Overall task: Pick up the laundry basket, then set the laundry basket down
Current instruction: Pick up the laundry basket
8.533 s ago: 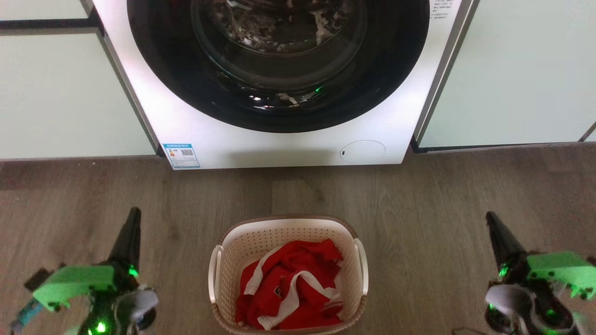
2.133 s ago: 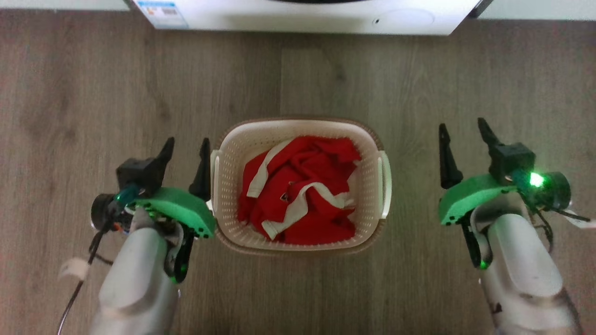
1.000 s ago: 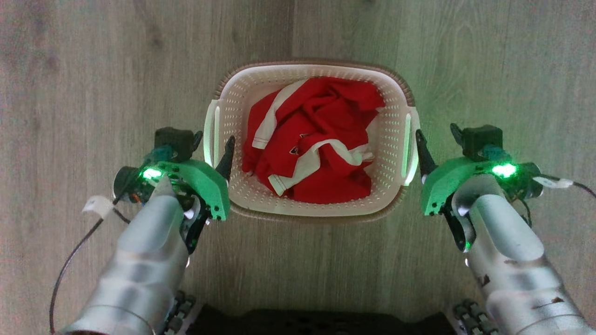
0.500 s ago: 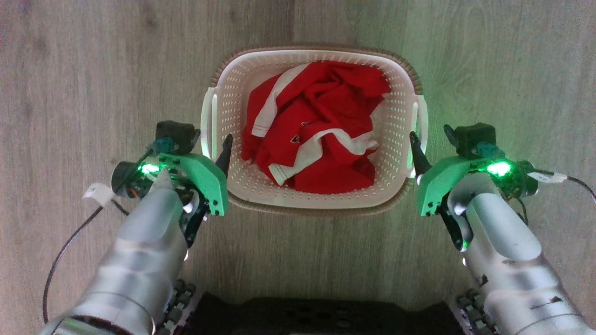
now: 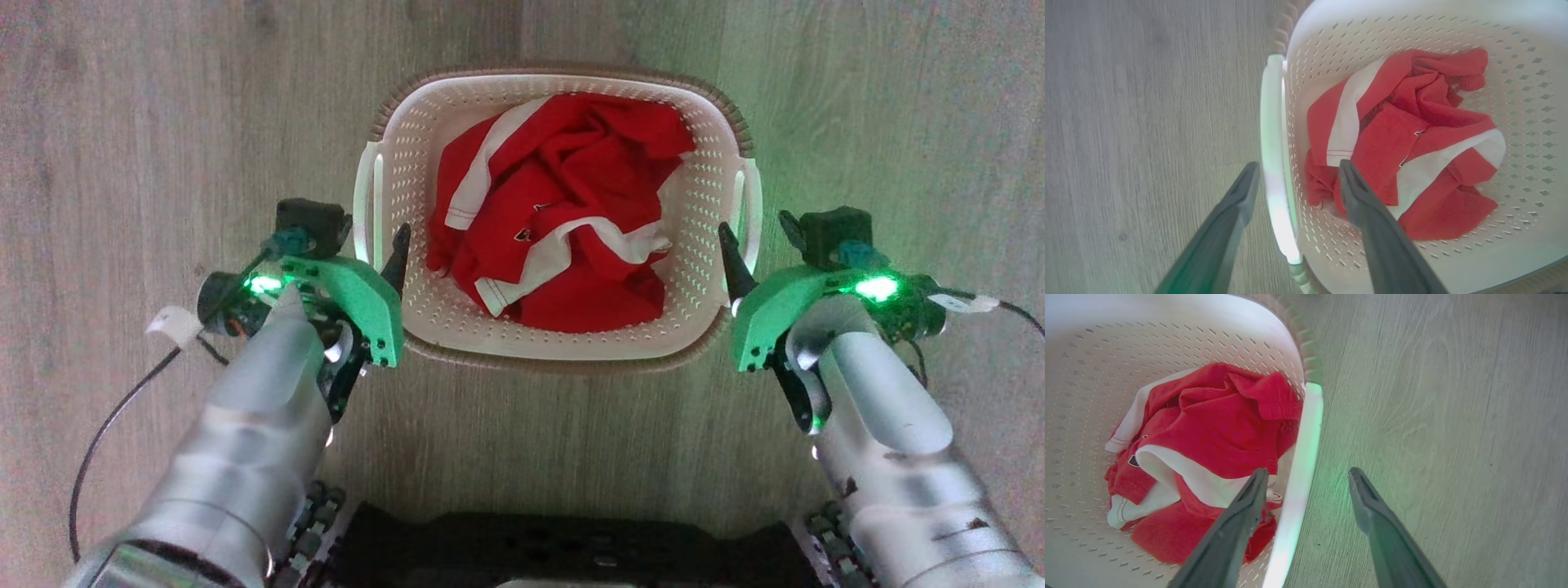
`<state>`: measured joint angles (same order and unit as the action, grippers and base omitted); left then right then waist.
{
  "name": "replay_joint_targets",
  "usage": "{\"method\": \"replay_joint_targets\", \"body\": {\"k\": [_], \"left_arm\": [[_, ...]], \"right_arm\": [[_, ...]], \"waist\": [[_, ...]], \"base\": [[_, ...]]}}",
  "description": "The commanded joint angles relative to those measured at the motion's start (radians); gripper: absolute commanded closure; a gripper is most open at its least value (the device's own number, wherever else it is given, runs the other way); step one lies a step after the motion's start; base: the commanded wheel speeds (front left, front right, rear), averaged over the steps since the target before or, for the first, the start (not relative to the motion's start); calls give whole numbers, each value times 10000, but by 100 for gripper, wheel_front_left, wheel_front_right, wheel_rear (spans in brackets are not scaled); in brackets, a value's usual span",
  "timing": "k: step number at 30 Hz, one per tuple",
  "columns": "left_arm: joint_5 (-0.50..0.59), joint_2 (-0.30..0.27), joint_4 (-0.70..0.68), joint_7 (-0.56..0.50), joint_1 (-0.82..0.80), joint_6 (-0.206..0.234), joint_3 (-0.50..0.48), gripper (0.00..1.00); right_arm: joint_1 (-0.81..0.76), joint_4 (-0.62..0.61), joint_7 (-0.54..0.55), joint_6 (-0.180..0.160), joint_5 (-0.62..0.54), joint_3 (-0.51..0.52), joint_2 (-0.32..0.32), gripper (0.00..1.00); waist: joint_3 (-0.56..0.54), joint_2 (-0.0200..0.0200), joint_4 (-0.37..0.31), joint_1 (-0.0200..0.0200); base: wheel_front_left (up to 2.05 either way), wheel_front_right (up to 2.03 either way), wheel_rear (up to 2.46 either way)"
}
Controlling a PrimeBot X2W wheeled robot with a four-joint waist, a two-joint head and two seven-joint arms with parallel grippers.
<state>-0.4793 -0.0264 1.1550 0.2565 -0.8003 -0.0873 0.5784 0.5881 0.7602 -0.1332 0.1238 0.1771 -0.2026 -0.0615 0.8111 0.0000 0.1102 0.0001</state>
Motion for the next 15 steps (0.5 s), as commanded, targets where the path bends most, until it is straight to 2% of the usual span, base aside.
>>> {"method": "replay_joint_targets", "body": {"k": [1, 2, 3, 4, 5, 6, 7, 9, 15], "left_arm": [[-169, -239, 32, 53, 115, 52, -75, 0], [-284, -239, 46, 53, 114, 42, -63, 0], [-393, -239, 61, 53, 105, 37, -41, 7], [-496, -239, 79, 53, 95, 26, -1, 38], [-591, -239, 97, 53, 83, 12, 57, 59], [-675, -239, 108, 53, 69, -4, 129, 77], [-750, -239, 105, 53, 52, -16, 204, 100], [-888, -239, 73, 53, 23, -26, 348, 100], [-1184, -239, 24, 53, -8, -10, 677, 100]], "right_arm": [[-419, -213, 26, 69, -35, -162, 112, 0], [-428, -239, 42, 69, -53, -145, 112, 0], [-437, -266, 60, 69, -67, -130, 112, 0], [-445, -293, 77, 69, -82, -115, 112, 0], [-456, -315, 103, 69, -89, -103, 112, 0], [-468, -332, 134, 69, -82, -86, 112, 16], [-478, -350, 159, 69, -80, -62, 112, 53], [-499, -373, 217, 69, -68, -8, 112, 100], [-543, -429, 319, 69, -99, 92, 112, 100]], "waist": [[28, 0, 10, -1], [43, 0, 14, -1], [59, 0, 20, -1], [74, 0, 27, -1], [88, 0, 36, -1], [101, 0, 45, -1], [113, 0, 56, -1], [134, 0, 84, -1], [158, 0, 150, -1]], "base": [[0, 0, 0], [0, 0, 0], [0, 0, 0], [0, 0, 0], [0, 0, 0], [0, 0, 0], [0, 0, 0], [0, 0, 0], [0, 0, 0]]}}
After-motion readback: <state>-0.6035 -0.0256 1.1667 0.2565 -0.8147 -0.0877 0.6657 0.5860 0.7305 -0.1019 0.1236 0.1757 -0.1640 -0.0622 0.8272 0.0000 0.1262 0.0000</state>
